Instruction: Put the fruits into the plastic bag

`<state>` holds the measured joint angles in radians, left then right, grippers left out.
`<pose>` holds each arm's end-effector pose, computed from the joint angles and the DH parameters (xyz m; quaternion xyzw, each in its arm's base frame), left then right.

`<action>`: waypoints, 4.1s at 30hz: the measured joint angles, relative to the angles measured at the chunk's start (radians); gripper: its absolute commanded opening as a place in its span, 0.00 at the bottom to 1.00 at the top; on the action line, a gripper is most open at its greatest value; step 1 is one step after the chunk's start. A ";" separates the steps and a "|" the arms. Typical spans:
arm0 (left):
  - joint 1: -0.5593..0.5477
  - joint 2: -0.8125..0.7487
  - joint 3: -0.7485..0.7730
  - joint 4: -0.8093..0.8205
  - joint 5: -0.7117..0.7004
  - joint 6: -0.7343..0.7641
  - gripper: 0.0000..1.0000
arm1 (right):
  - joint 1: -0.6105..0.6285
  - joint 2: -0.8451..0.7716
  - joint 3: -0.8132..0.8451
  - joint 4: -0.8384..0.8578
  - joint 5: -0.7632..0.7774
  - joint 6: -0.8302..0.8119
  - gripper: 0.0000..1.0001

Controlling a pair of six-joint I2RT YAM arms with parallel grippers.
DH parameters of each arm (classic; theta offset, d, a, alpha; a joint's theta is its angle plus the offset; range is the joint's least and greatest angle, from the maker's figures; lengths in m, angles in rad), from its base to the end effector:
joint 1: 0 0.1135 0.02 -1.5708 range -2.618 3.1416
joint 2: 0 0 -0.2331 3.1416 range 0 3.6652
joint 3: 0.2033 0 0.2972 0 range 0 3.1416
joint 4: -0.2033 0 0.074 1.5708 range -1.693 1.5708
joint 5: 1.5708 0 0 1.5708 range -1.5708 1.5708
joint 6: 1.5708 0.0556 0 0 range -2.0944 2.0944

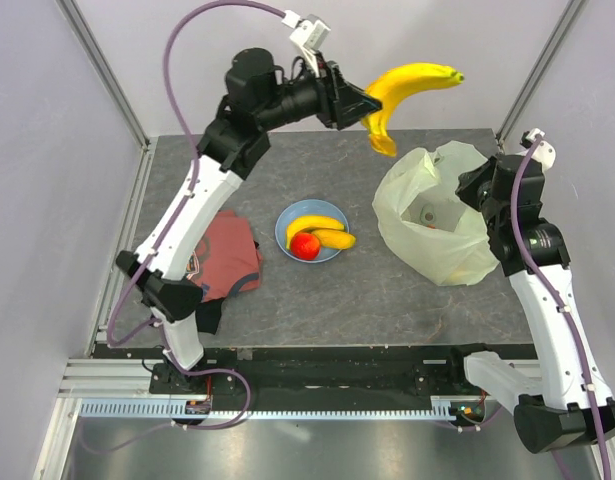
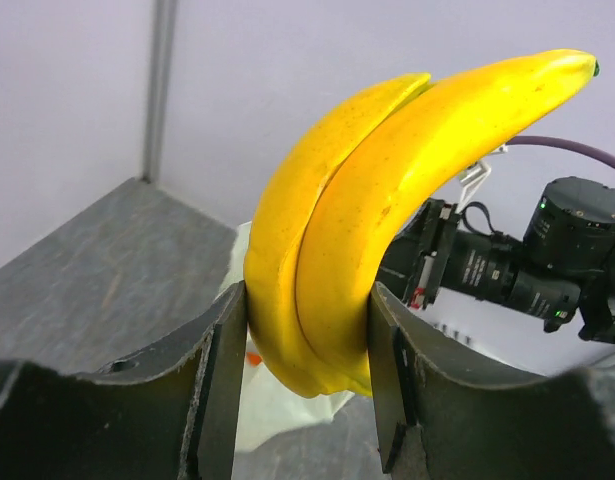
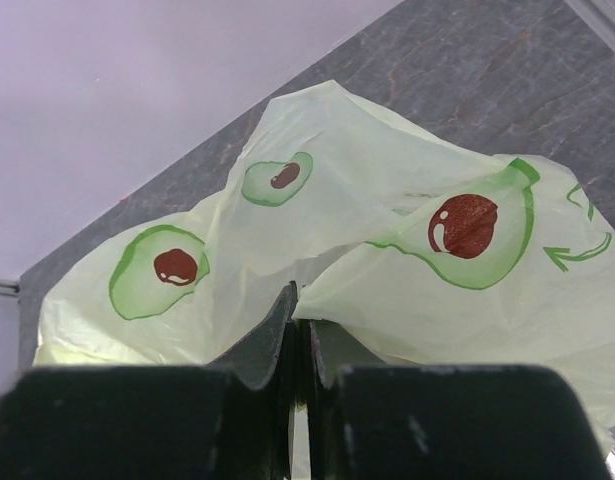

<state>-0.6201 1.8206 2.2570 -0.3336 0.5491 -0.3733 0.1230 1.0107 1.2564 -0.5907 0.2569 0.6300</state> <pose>0.3387 -0.2775 0.5292 0.2791 0.6151 -0.5002 0.5418 0.2837 0.0208 0.3968 0.2748 0.7668 0.1123 0.5691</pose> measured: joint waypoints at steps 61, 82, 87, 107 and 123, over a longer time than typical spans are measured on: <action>-0.303 -0.021 -0.220 -0.264 -0.007 0.050 0.14 | 0.005 -0.055 0.053 -0.069 0.131 0.045 0.13; -0.453 -0.226 -0.565 -0.325 -0.257 0.018 0.12 | 0.006 -0.074 0.089 -0.111 0.055 -0.006 0.13; -0.485 -0.092 -0.436 -0.374 -0.258 0.018 0.12 | 0.006 -0.073 0.103 -0.117 0.035 -0.010 0.13; -0.331 0.041 -0.213 -0.472 -0.572 0.064 0.09 | 0.006 -0.170 0.044 -0.145 0.062 0.021 0.13; -0.287 0.319 0.046 -0.504 -0.479 0.065 0.09 | 0.006 -0.152 0.013 -0.165 0.041 0.028 0.13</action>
<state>-0.9073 2.1391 2.3028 -0.8375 0.0704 -0.3080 0.1287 0.8585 1.2697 -0.7555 0.2977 0.6582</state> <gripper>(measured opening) 0.514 0.132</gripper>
